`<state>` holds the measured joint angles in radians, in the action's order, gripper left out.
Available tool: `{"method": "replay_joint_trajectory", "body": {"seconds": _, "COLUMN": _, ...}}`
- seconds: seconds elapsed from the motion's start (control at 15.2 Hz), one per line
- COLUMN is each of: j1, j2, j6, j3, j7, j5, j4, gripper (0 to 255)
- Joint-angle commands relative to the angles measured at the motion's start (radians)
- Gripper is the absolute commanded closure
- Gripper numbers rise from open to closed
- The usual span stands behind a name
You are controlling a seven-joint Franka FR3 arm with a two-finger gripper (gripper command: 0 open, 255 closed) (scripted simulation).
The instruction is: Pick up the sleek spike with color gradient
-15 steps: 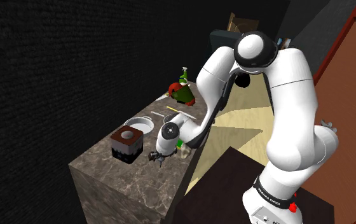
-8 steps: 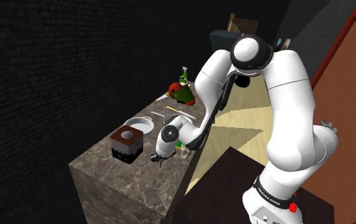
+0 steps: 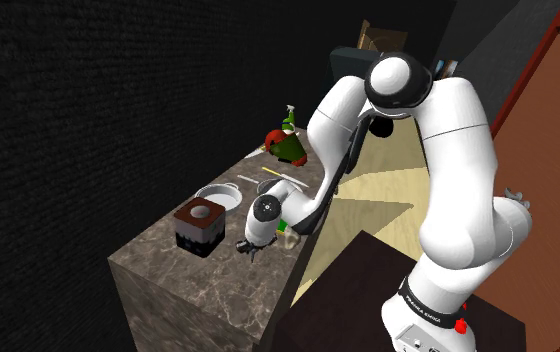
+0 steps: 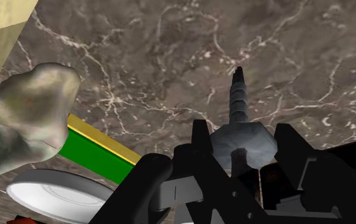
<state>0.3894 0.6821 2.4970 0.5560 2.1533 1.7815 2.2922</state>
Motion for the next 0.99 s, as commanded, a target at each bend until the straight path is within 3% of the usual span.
{"method": "replay_joint_trajectory", "body": {"seconds": 0.0, "j1": 0.009, "j2": -0.029, "j6": 0.007, "j3": 0.01, "j7": -0.017, "j5": -0.023, "j4": 0.016, "gripper": 255}}
{"method": "replay_joint_trajectory", "body": {"seconds": 0.79, "j1": 0.073, "j2": -0.221, "j6": 0.057, "j3": 0.086, "j7": -0.166, "j5": -0.219, "j4": 0.103, "gripper": 255}}
{"method": "replay_joint_trajectory", "body": {"seconds": 0.92, "j1": 0.074, "j2": -0.224, "j6": 0.057, "j3": 0.087, "j7": -0.169, "j5": -0.222, "j4": 0.104, "gripper": 255}}
